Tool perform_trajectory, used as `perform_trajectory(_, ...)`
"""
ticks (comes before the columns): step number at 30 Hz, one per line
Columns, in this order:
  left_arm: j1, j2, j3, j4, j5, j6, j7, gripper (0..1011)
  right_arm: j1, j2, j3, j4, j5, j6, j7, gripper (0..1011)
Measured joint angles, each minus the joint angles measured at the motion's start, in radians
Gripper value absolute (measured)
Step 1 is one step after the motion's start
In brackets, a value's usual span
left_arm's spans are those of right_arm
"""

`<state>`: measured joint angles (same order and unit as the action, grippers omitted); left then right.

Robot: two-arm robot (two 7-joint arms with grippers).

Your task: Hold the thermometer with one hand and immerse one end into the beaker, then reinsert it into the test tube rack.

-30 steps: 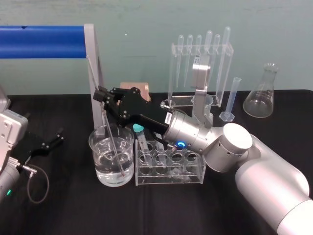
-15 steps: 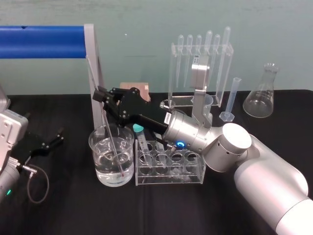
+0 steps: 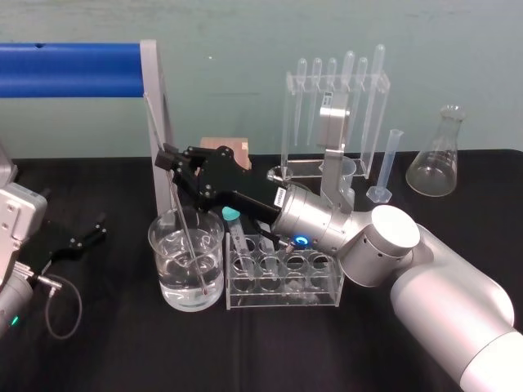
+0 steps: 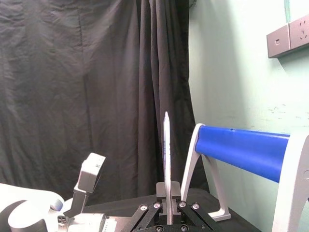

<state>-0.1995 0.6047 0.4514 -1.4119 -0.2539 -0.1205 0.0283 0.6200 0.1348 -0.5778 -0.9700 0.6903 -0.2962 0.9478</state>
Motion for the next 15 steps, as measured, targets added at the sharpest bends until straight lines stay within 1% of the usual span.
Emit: perform_trajectory(15,0.0,0.0,0.0,0.0,0.0,0.0,0.0,1008,-0.001,0.0,0.001,-0.001,-0.001,0.0,0.0,55)
